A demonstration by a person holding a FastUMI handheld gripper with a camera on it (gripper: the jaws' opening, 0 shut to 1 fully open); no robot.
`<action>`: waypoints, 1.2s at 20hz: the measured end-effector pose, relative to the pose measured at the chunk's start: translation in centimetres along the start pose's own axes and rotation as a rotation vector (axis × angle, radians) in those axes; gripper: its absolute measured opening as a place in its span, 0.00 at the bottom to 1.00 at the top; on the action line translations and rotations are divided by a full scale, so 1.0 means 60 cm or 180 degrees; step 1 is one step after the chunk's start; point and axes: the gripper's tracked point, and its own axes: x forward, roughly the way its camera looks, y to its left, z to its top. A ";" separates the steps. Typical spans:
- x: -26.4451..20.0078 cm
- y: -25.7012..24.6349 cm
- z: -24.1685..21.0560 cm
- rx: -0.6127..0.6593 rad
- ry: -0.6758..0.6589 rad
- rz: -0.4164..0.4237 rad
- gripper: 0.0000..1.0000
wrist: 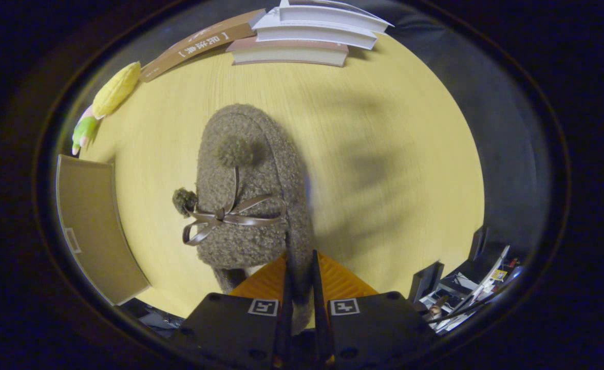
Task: Open the storage box then place both shoes into the box .Put the left shoe in first, then the right shoe, with the right side of both shoes facing outward in a uniform manner.
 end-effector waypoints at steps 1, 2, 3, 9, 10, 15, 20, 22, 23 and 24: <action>-0.001 0.001 0.001 0.0034 0.0037 -0.0019 0.16; -0.001 0.001 -0.001 0.0051 0.0058 -0.0069 0.16; -0.003 0.000 0.000 0.0057 0.0055 -0.0111 0.08; -0.029 0.011 -0.009 0.0106 0.0032 -0.0295 0.04; -0.035 0.016 -0.011 0.0199 0.0019 -0.0288 0.04; -0.093 0.032 -0.010 0.0380 -0.0185 -0.0463 0.04; -0.195 0.065 -0.004 0.0281 -0.0417 -0.0707 0.04; -0.244 0.095 -0.001 0.0237 -0.0524 -0.0756 0.04; -0.269 0.115 0.004 0.0219 -0.0596 -0.0741 0.04; -0.294 0.136 0.005 0.0220 -0.0666 -0.0711 0.04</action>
